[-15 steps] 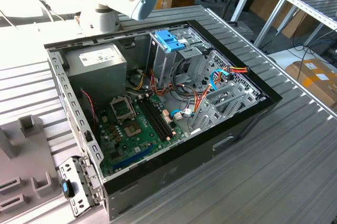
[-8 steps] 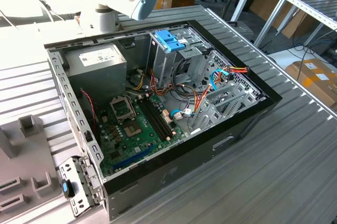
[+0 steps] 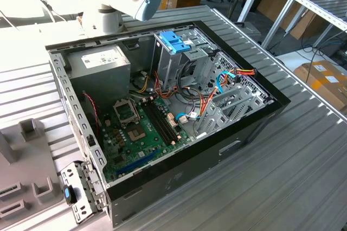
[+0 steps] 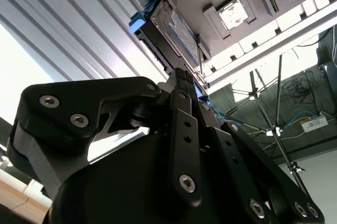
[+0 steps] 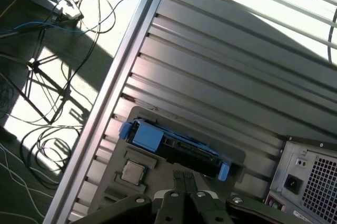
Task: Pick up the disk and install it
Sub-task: 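Pick up the disk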
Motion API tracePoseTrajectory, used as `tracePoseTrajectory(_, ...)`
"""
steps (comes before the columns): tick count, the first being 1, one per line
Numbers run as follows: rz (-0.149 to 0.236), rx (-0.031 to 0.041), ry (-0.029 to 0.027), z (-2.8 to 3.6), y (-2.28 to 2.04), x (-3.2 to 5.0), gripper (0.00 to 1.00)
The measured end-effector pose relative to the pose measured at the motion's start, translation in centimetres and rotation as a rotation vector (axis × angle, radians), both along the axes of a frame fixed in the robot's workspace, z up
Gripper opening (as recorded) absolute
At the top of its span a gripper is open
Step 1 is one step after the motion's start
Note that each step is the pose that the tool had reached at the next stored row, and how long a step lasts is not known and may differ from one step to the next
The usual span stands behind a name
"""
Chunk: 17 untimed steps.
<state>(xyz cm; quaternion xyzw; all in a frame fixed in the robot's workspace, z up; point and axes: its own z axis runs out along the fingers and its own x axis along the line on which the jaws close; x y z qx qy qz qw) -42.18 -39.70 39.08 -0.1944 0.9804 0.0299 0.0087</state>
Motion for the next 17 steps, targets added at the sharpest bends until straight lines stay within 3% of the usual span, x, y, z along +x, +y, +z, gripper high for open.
tracePoseTrajectory(17, 0.027, 0.0, 0.0, 0.0, 0.0, 0.0, 0.11)
